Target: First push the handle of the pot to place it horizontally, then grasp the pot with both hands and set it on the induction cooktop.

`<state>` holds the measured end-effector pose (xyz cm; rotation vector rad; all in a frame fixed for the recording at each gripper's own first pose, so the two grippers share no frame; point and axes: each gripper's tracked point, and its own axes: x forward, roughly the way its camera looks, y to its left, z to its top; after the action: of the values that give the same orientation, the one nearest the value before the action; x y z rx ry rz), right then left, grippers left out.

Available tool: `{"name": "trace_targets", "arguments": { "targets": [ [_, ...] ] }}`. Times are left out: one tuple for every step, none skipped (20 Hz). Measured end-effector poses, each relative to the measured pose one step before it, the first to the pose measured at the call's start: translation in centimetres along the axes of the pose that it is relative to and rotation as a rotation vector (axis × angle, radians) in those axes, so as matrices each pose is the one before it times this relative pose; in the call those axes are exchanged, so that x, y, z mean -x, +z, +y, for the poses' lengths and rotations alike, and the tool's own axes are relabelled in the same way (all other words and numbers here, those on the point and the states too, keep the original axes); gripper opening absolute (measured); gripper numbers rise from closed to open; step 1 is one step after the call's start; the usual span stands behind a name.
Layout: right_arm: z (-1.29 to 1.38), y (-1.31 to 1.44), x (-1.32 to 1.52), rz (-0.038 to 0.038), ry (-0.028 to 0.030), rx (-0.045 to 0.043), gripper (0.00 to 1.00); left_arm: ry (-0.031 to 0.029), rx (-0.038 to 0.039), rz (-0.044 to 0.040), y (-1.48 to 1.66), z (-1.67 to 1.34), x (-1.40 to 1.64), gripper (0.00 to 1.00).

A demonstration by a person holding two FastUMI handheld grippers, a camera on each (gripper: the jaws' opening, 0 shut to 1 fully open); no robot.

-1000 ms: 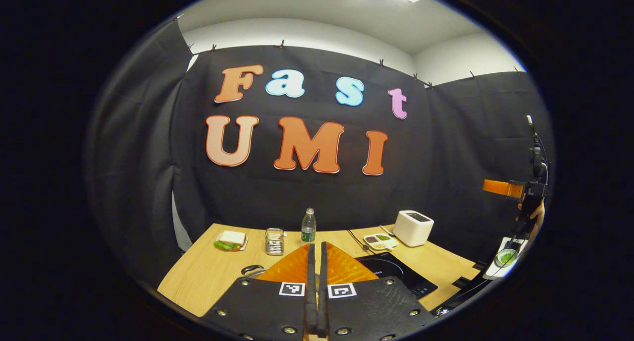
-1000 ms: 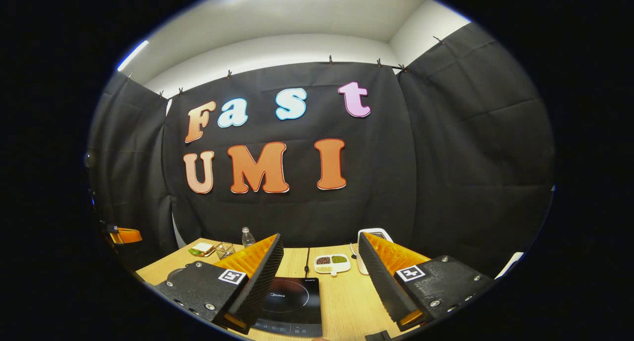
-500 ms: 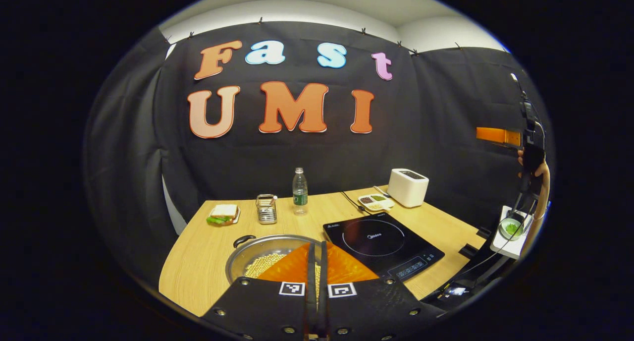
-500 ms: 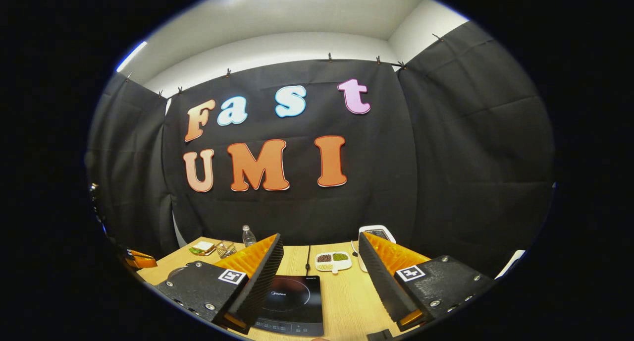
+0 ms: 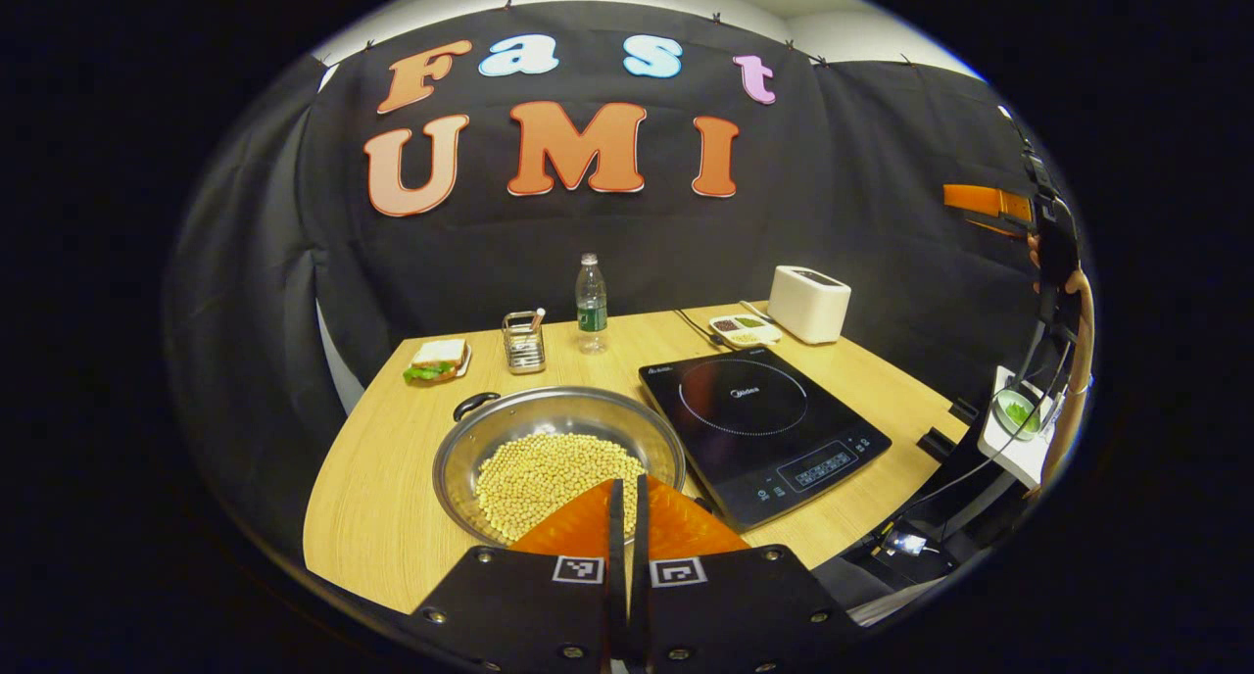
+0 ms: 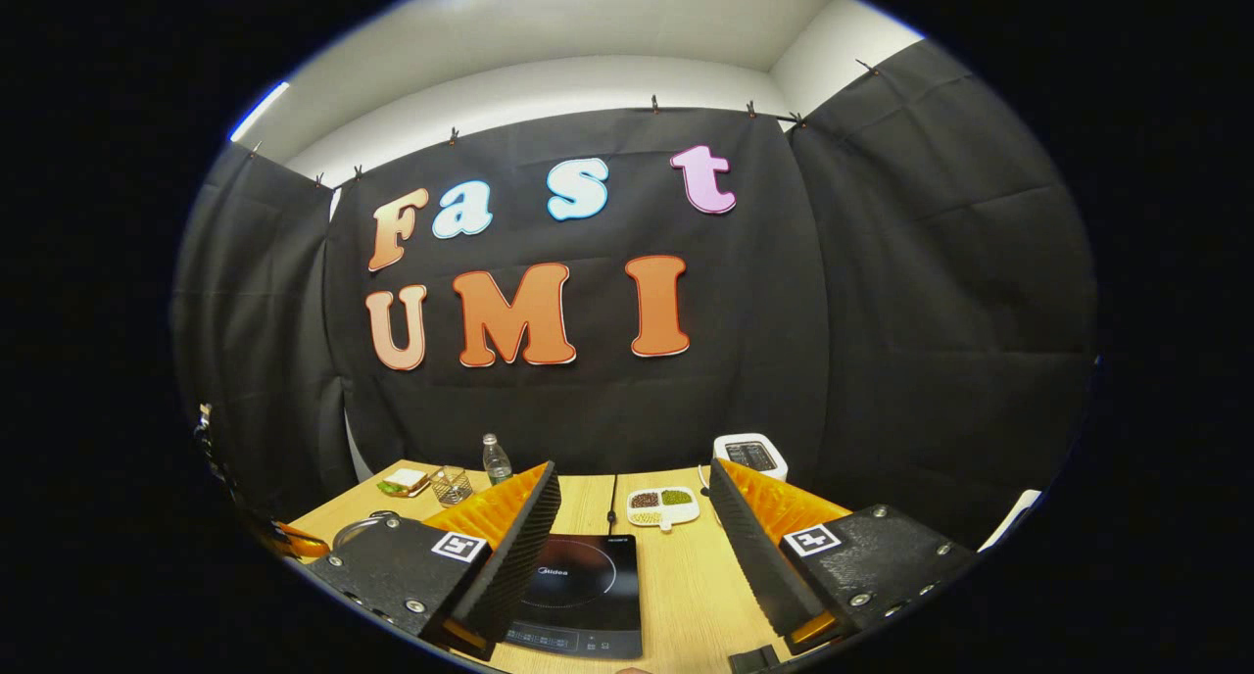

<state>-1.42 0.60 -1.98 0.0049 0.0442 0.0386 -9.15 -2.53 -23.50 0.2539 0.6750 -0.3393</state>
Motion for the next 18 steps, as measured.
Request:
{"name": "trace_targets", "arguments": {
  "targets": [
    [-0.116,0.099,-0.026,-0.00232,-0.00182,-0.00177,0.95,-0.00682,0.00506,0.01299,-0.683,-0.245,0.044,0.02],
    [-0.039,0.106,-0.048,-0.00365,-0.00151,-0.00087,0.95,-0.00651,0.00686,0.01535,-0.659,-0.128,0.033,0.02],
    [0.061,0.061,-0.001,-0.00404,-0.00056,-0.00066,0.95,-0.00505,0.00592,0.01785,-0.766,-0.059,-0.141,0.02],
    [-0.007,0.014,-0.012,-0.00012,-0.00141,0.00026,0.95,-0.00515,0.00202,0.01457,-0.651,-0.109,-0.135,0.02],
    [0.03,-0.181,-0.019,0.00133,0.00026,0.00043,0.95,-0.00336,-0.00105,0.01466,-0.669,-0.102,-0.093,0.02],
    [0.122,-0.132,-0.07,0.00249,0.00091,0.00034,0.95,-0.00068,-0.00217,0.01799,-0.669,0.005,-0.235,0.03],
    [0.076,-0.085,-0.021,0.00242,0.00133,0.00083,0.95,-0.00028,-0.0019,0.01435,-0.767,-0.091,-0.342,0.02],
    [0.083,-0.111,-0.031,0.00277,0.00154,0.00123,0.95,-0.00123,0.00014,0.01064,-0.391,-0.004,-0.21,0.03],
    [0.063,-0.116,-0.019,0.00378,0.00093,0.00165,0.95,-0.00213,0.00204,0.01152,-0.527,-0.065,-0.311,0.03],
    [0.026,-0.218,-0.081,0.00389,0.00099,0.00288,0.95,-0.00363,0.00354,0.01151,-0.476,0.07,-0.233,0.03],
    [0.08,-0.128,-0.056,0.00354,-0.00013,0.00336,0.95,-0.00408,0.00436,0.01151,-0.556,-0.153,-0.118,0.03],
    [-0.035,-0.065,-0.045,0.00144,-0.00104,0.00229,0.95,-0.00285,0.00576,0.01097,-0.558,-0.013,-0.175,0.03],
    [0.017,-0.037,-0.036,0.0011,-0.00158,0.001,0.95,-0.00376,0.00808,0.01117,-0.63,-0.049,-0.352,0.03],
    [-0.02,-0.072,-0.148,0.00193,0.0,-0.00011,0.95,-0.00416,0.00785,0.01368,-0.548,-0.031,-0.266,0.02],
    [0.023,-0.09,-0.101,0.00221,0.0,-0.00106,0.95,-0.00265,0.00405,0.01563,-0.506,0.005,-0.374,0.03],
    [0.01,-0.127,-0.069,0.0032,0.00039,-0.00045,0.95,0.00094,0.00238,0.01402,-0.552,0.084,-0.408,0.02],
    [0.035,-0.148,-0.055,0.00184,0.00082,-0.00015,0.95,-0.00213,0.0011,0.01514,-0.504,0.063,-0.344,0.03],
    [0.017,-0.083,-0.143,0.00196,0.0008,0.00086,0.95,-0.00456,0.00083,0.01484,-0.506,-0.215,-0.308,0.03]
  ]
}}
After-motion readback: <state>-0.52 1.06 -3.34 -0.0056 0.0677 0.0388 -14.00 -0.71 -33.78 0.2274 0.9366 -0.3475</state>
